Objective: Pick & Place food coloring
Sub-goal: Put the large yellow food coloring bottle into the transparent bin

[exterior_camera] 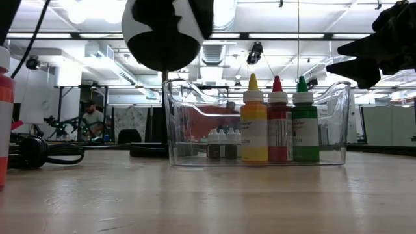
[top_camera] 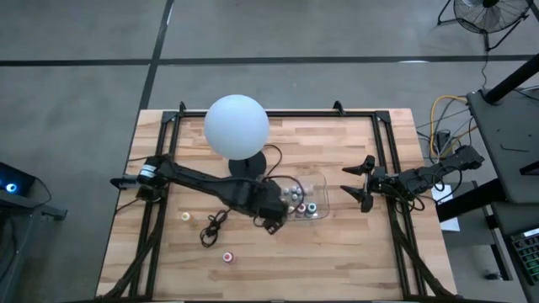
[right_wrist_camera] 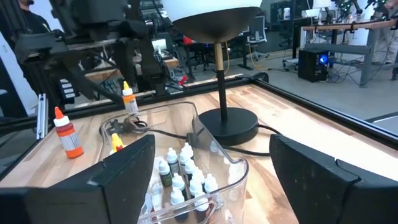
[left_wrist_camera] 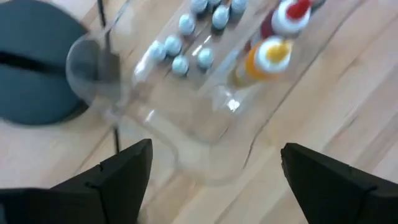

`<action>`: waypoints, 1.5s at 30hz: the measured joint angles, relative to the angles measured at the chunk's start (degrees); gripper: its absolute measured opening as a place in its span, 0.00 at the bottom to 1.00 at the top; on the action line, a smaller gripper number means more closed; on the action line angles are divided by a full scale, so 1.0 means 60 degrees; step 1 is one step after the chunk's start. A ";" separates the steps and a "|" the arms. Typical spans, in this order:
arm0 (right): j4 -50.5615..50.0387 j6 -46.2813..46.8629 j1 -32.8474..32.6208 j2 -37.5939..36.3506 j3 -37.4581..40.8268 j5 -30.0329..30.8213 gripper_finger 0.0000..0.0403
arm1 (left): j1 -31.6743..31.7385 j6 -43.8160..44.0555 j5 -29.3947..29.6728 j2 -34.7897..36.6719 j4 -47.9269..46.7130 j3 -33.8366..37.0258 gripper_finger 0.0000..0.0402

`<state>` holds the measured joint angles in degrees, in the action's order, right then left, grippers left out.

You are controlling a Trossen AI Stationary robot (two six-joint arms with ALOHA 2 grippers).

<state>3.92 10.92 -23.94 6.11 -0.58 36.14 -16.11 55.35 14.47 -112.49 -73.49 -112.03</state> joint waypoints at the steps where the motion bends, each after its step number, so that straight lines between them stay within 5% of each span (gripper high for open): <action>1: -0.0003 0.0000 0.0000 0.0000 0.0000 -0.0003 0.76 | -0.0121 0.0072 0.0036 0.0054 -0.0216 0.0000 0.81; 16: -0.0003 0.0000 0.0000 -0.0015 0.0004 0.0000 0.76 | -0.1330 -0.0221 0.0431 0.1535 -0.2106 0.0634 0.81; 28: -0.0003 0.0000 -0.0007 -0.0015 0.0002 0.0000 0.75 | -0.2180 -0.2206 0.0000 0.4005 -0.1044 0.4197 0.80; 36: -0.0001 0.0000 -0.0007 -0.0014 0.0000 -0.0001 0.76 | -0.2509 -0.2124 -0.0513 0.5645 -0.0013 0.6879 0.80; 45: -0.0002 0.0000 -0.0004 -0.0011 0.0004 -0.0001 0.76 | -0.2644 -0.1175 -0.0578 0.6479 0.0150 0.8638 0.80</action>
<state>3.91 10.92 -23.97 6.04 -0.56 36.14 -31.98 48.30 11.00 -73.62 -72.59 -60.20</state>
